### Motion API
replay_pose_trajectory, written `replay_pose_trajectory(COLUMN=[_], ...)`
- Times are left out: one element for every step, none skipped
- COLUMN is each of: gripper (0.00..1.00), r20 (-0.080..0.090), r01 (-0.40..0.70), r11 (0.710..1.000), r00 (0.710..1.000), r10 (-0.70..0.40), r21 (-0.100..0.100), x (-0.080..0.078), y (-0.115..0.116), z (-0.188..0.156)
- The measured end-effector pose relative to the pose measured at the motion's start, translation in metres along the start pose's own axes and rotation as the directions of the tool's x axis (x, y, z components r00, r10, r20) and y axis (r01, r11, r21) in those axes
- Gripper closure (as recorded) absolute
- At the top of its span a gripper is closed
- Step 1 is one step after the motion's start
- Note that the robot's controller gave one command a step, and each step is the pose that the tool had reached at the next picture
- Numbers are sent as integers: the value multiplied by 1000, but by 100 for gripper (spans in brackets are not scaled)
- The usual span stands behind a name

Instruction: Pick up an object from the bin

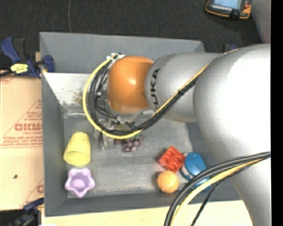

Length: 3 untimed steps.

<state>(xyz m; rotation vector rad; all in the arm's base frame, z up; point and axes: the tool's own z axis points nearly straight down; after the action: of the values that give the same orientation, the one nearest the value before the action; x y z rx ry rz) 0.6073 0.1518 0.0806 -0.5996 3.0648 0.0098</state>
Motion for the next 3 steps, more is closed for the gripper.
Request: replay_pose_trajectory(gripper=[100, 100, 0], r20=[12, 0, 22], r01=[35, -40, -16], r11=[999, 999, 1000], r00=[999, 999, 1000], r10=[-35, 40, 16], r21=[7, -4, 7], x=[21, -10, 6], y=[-18, -23, -60], z=[-61, 10, -18])
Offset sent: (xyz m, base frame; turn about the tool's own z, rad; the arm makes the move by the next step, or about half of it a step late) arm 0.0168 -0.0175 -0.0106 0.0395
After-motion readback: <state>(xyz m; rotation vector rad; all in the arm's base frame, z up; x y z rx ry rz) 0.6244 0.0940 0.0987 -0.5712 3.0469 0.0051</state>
